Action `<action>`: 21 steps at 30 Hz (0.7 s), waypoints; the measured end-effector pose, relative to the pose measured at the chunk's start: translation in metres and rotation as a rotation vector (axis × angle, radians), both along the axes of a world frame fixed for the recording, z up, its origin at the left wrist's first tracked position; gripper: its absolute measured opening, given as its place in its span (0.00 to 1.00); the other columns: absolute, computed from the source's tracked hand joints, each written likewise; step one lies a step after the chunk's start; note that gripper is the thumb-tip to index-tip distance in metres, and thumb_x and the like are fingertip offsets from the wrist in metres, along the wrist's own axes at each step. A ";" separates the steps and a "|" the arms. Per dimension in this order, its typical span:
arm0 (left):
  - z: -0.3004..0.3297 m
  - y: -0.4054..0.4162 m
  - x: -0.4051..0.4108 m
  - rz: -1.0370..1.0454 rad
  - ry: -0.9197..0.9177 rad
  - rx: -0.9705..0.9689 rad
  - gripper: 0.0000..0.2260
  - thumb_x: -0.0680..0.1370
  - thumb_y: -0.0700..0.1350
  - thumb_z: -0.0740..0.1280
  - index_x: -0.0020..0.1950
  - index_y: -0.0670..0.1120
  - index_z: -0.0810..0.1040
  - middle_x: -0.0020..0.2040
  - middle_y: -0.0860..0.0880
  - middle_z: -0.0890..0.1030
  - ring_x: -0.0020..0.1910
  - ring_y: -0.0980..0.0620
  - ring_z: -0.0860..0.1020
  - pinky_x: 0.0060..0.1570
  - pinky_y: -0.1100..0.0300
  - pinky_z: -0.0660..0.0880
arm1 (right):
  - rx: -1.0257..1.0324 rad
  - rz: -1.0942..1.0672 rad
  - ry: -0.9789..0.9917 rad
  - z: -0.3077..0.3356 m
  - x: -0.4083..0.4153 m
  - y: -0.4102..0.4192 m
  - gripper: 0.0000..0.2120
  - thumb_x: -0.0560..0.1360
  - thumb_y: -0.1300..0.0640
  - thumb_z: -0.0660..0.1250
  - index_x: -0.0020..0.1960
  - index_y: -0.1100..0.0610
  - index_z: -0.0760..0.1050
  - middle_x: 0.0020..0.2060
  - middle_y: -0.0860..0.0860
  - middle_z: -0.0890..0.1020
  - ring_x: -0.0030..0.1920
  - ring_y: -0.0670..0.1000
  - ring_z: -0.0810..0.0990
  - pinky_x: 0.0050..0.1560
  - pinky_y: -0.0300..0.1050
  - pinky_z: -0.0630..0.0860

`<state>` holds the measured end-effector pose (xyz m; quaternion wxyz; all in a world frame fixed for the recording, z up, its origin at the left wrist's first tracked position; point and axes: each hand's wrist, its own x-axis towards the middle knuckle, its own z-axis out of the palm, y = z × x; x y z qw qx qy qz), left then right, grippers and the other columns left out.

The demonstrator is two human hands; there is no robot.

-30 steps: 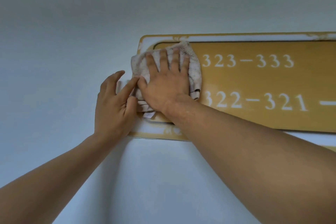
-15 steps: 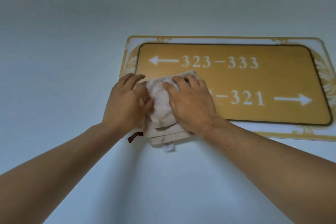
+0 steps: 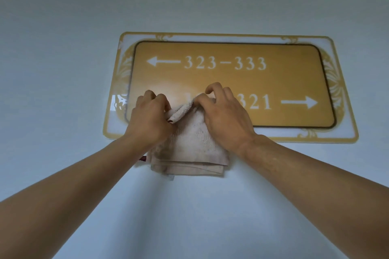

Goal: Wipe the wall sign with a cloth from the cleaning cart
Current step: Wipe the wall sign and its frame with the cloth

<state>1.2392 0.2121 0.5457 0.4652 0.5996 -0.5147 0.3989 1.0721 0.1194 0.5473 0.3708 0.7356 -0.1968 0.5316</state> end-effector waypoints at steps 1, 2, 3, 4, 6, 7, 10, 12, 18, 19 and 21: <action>-0.001 -0.001 -0.001 -0.013 -0.015 -0.009 0.12 0.67 0.41 0.73 0.47 0.45 0.73 0.47 0.47 0.72 0.49 0.43 0.71 0.44 0.49 0.71 | -0.008 -0.014 -0.013 -0.001 -0.001 -0.002 0.22 0.77 0.64 0.66 0.68 0.50 0.71 0.66 0.54 0.68 0.58 0.55 0.69 0.46 0.46 0.68; -0.003 -0.003 -0.002 -0.029 -0.027 -0.015 0.12 0.68 0.41 0.72 0.46 0.46 0.72 0.44 0.48 0.74 0.46 0.43 0.73 0.40 0.51 0.69 | -0.009 -0.017 -0.036 -0.002 -0.002 -0.004 0.24 0.77 0.62 0.67 0.71 0.51 0.69 0.66 0.54 0.68 0.58 0.55 0.69 0.49 0.46 0.70; -0.005 -0.005 -0.002 -0.049 -0.032 -0.025 0.11 0.69 0.41 0.71 0.46 0.46 0.71 0.41 0.48 0.75 0.43 0.43 0.74 0.36 0.53 0.66 | 0.003 -0.010 -0.067 -0.002 -0.004 -0.006 0.26 0.77 0.59 0.68 0.73 0.53 0.66 0.66 0.55 0.68 0.59 0.55 0.69 0.53 0.48 0.72; -0.007 -0.007 -0.002 -0.070 -0.026 -0.039 0.10 0.69 0.41 0.71 0.46 0.46 0.71 0.39 0.49 0.76 0.40 0.44 0.74 0.34 0.53 0.65 | 0.027 -0.001 -0.100 -0.003 -0.005 -0.007 0.28 0.78 0.56 0.68 0.75 0.54 0.64 0.66 0.56 0.68 0.60 0.56 0.69 0.57 0.50 0.72; -0.009 -0.009 -0.001 -0.133 0.032 -0.080 0.10 0.69 0.40 0.69 0.46 0.46 0.71 0.37 0.52 0.77 0.38 0.48 0.74 0.31 0.56 0.66 | 0.090 -0.012 -0.150 -0.004 -0.009 -0.009 0.29 0.80 0.48 0.66 0.76 0.57 0.62 0.65 0.57 0.68 0.62 0.57 0.67 0.61 0.52 0.71; -0.009 -0.009 -0.001 -0.176 0.092 -0.100 0.09 0.69 0.39 0.69 0.47 0.47 0.72 0.38 0.53 0.77 0.38 0.52 0.74 0.31 0.57 0.67 | 0.126 -0.028 -0.163 -0.005 -0.011 -0.010 0.29 0.80 0.44 0.64 0.75 0.58 0.63 0.65 0.57 0.68 0.62 0.56 0.66 0.62 0.52 0.71; -0.010 -0.009 -0.001 -0.326 0.289 -0.131 0.10 0.69 0.40 0.69 0.49 0.49 0.76 0.40 0.53 0.79 0.40 0.55 0.77 0.34 0.60 0.69 | 0.193 -0.025 -0.146 -0.008 -0.016 -0.011 0.26 0.82 0.41 0.61 0.70 0.60 0.69 0.62 0.56 0.68 0.61 0.55 0.66 0.62 0.49 0.71; -0.009 -0.007 -0.003 -0.450 0.389 -0.113 0.11 0.66 0.41 0.69 0.48 0.49 0.79 0.41 0.50 0.82 0.41 0.50 0.80 0.38 0.59 0.73 | 0.209 -0.015 -0.113 -0.008 -0.019 -0.009 0.23 0.82 0.43 0.61 0.65 0.61 0.71 0.60 0.56 0.70 0.60 0.55 0.68 0.59 0.47 0.71; -0.012 0.004 -0.015 -0.585 0.493 -0.048 0.05 0.68 0.37 0.69 0.40 0.43 0.84 0.34 0.45 0.82 0.35 0.49 0.78 0.38 0.57 0.72 | 0.432 0.121 -0.106 -0.010 -0.035 0.005 0.16 0.83 0.48 0.61 0.60 0.60 0.67 0.54 0.57 0.78 0.51 0.60 0.77 0.44 0.51 0.71; -0.014 0.007 -0.019 -0.599 0.518 -0.037 0.05 0.68 0.37 0.68 0.40 0.39 0.83 0.33 0.44 0.78 0.35 0.50 0.75 0.39 0.56 0.69 | 0.457 0.150 -0.106 -0.010 -0.040 0.007 0.15 0.84 0.49 0.61 0.59 0.60 0.66 0.53 0.57 0.79 0.48 0.60 0.76 0.43 0.51 0.71; -0.017 0.012 -0.029 -0.631 0.582 -0.007 0.08 0.66 0.36 0.68 0.42 0.32 0.79 0.34 0.45 0.73 0.37 0.50 0.71 0.41 0.55 0.65 | 0.489 0.199 -0.099 -0.010 -0.052 0.011 0.12 0.84 0.52 0.63 0.59 0.60 0.65 0.46 0.54 0.80 0.44 0.57 0.73 0.41 0.50 0.69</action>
